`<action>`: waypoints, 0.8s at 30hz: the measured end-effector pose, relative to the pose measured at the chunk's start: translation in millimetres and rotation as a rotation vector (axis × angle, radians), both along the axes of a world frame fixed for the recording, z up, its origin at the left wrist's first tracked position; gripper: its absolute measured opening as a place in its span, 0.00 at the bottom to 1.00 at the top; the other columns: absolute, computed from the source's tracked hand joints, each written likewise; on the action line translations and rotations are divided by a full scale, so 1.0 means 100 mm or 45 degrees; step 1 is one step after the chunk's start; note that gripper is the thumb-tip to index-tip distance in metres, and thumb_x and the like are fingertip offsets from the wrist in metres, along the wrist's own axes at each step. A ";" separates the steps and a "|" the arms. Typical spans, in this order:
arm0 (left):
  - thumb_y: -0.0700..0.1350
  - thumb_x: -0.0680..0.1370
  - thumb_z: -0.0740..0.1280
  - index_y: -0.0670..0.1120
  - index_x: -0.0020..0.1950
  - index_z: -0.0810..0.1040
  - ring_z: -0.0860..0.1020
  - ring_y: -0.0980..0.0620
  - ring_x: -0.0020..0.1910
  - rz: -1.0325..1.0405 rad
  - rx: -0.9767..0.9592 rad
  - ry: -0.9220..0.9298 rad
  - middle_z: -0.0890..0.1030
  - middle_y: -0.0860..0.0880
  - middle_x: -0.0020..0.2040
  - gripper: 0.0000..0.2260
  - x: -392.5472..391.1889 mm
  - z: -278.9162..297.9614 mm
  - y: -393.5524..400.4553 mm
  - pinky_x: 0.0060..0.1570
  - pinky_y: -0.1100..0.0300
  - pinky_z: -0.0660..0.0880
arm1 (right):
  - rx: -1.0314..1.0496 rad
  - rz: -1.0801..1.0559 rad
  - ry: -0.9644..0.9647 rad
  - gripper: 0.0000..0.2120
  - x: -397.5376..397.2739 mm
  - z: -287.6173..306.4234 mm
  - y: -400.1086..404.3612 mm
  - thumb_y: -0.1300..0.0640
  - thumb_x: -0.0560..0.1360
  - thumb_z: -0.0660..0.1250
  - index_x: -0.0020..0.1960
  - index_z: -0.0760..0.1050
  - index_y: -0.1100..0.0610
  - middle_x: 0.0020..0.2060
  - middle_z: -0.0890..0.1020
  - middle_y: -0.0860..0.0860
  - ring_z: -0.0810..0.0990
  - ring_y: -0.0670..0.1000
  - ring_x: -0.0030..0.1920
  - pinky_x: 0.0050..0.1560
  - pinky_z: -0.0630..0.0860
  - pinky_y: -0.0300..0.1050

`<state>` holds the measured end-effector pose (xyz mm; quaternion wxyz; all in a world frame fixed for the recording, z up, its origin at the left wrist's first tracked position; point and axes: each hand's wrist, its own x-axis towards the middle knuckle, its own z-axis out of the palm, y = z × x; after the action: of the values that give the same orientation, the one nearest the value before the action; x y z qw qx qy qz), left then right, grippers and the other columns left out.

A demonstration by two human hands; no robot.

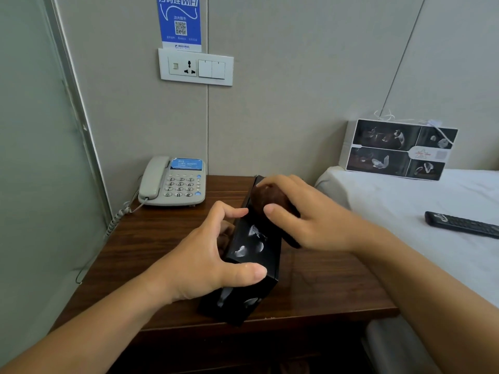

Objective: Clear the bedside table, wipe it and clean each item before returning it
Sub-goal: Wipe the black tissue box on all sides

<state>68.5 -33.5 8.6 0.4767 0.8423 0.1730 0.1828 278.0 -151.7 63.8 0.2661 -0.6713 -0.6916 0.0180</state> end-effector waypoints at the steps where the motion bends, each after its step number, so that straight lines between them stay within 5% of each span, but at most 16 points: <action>1: 0.66 0.60 0.81 0.70 0.66 0.64 0.78 0.59 0.64 -0.003 -0.004 -0.002 0.79 0.57 0.63 0.39 0.01 0.01 -0.01 0.66 0.49 0.76 | 0.049 -0.024 -0.084 0.19 -0.08 -0.03 -0.04 0.40 0.79 0.60 0.68 0.69 0.42 0.56 0.75 0.46 0.78 0.50 0.56 0.58 0.77 0.54; 6: 0.64 0.60 0.81 0.67 0.65 0.67 0.79 0.59 0.63 0.007 0.022 -0.015 0.79 0.57 0.62 0.38 0.03 0.04 -0.04 0.64 0.47 0.77 | 0.082 0.123 -0.283 0.13 -0.39 0.04 -0.29 0.43 0.78 0.64 0.60 0.73 0.45 0.46 0.74 0.43 0.77 0.48 0.42 0.43 0.76 0.53; 12: 0.62 0.60 0.82 0.64 0.65 0.67 0.82 0.55 0.61 -0.001 -0.032 -0.033 0.81 0.54 0.61 0.38 0.01 0.03 -0.03 0.63 0.45 0.79 | 0.079 0.049 0.186 0.20 -0.16 0.09 -0.14 0.45 0.76 0.73 0.63 0.73 0.50 0.51 0.82 0.44 0.83 0.47 0.53 0.53 0.79 0.54; 20: 0.57 0.62 0.84 0.60 0.65 0.69 0.82 0.53 0.60 0.010 -0.026 -0.036 0.82 0.53 0.59 0.36 0.00 0.05 -0.03 0.61 0.42 0.79 | 0.256 0.097 -0.232 0.19 -0.50 -0.16 -0.28 0.49 0.82 0.62 0.73 0.70 0.47 0.59 0.74 0.44 0.70 0.48 0.60 0.62 0.69 0.47; 24: 0.58 0.61 0.84 0.62 0.64 0.69 0.82 0.53 0.59 0.000 0.010 -0.017 0.82 0.53 0.59 0.36 0.00 0.06 -0.05 0.62 0.43 0.79 | 0.275 0.109 0.082 0.23 -0.46 -0.18 -0.29 0.51 0.77 0.72 0.70 0.70 0.48 0.60 0.77 0.41 0.77 0.46 0.62 0.60 0.75 0.46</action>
<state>68.3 -38.0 14.9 0.4747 0.8428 0.1690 0.1892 232.1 -181.1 45.5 0.3579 -0.6076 -0.7086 -0.0235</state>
